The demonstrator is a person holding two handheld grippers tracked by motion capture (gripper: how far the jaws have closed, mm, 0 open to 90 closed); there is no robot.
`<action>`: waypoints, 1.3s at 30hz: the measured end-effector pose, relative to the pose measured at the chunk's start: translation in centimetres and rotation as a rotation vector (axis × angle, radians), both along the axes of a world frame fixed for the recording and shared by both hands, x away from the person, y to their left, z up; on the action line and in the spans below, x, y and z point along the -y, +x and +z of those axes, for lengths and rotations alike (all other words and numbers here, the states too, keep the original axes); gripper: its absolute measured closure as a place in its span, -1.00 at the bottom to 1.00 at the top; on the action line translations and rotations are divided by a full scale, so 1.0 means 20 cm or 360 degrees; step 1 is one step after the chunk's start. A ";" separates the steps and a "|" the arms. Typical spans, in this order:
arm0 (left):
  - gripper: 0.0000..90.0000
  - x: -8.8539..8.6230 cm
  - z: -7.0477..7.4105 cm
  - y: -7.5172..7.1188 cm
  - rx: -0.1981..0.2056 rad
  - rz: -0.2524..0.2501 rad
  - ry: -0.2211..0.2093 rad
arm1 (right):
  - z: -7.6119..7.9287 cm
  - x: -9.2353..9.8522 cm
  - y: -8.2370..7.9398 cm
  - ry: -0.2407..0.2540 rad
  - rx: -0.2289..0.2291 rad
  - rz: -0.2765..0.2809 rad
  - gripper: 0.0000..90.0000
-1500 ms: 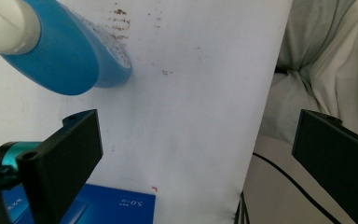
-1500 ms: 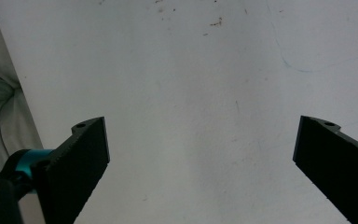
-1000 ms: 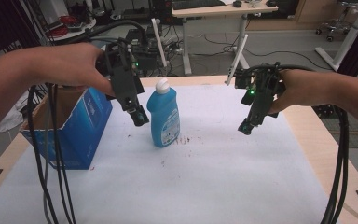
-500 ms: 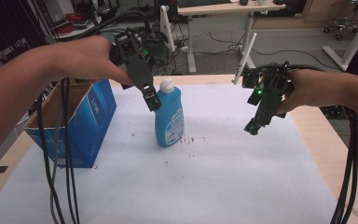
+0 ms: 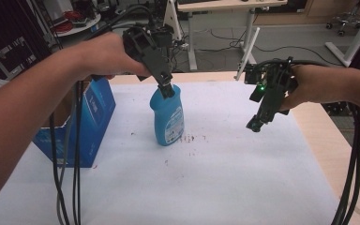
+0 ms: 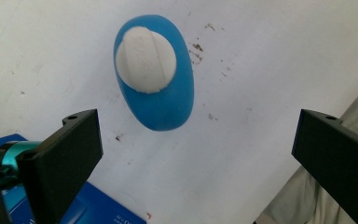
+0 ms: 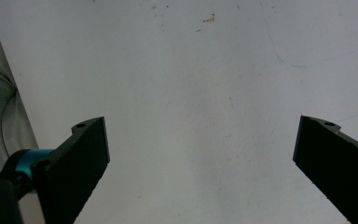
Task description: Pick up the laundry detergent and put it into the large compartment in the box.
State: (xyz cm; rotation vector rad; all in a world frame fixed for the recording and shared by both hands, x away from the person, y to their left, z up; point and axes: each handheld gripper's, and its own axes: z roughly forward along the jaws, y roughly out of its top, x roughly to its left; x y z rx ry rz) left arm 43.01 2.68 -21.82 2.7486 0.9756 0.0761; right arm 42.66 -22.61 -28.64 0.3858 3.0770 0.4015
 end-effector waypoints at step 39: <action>-0.96 0.04 -0.29 0.17 0.0009 0.0261 -0.0065 | -0.01 0.02 0.02 -0.0004 -0.0014 -0.0023 -0.94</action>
